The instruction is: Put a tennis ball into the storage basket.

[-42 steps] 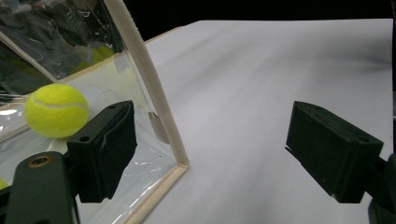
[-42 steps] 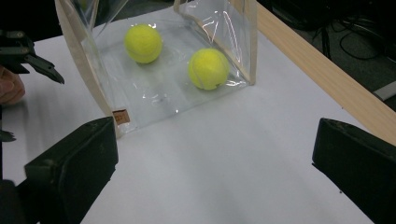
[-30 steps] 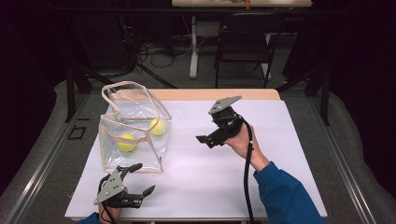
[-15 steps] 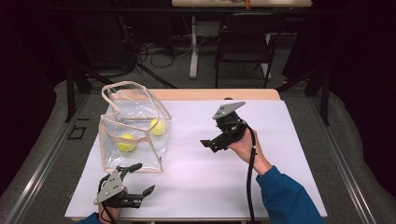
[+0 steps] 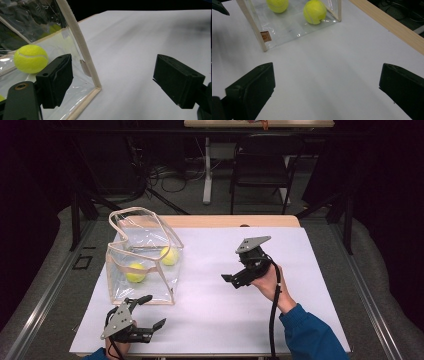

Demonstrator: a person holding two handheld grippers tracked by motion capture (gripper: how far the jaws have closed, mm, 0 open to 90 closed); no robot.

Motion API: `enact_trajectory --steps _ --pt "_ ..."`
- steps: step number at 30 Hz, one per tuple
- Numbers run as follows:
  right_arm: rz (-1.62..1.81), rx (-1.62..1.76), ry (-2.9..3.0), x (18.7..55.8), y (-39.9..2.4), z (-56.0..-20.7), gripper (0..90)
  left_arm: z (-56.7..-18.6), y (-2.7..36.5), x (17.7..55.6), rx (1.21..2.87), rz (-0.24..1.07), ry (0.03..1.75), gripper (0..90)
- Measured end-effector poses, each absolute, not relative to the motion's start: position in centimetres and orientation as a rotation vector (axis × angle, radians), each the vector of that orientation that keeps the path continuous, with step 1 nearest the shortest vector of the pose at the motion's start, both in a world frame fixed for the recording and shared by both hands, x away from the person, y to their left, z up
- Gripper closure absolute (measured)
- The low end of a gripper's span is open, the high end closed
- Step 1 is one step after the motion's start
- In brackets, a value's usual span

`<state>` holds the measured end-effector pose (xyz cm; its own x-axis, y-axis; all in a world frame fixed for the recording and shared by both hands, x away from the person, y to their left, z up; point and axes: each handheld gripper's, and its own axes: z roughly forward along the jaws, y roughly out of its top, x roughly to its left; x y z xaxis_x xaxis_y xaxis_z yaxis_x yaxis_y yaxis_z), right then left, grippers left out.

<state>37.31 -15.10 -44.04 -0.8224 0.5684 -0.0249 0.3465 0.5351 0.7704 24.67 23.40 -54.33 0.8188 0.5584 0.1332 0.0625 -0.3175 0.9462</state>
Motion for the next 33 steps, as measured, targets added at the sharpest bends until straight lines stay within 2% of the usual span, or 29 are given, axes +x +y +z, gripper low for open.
enact_trajectory --steps 33 --pt "1.143 0.783 2.452 34.3 -18.5 -46.7 0.0 -54.4 23.3 24.7 1.856 0.534 0.470 16.1"
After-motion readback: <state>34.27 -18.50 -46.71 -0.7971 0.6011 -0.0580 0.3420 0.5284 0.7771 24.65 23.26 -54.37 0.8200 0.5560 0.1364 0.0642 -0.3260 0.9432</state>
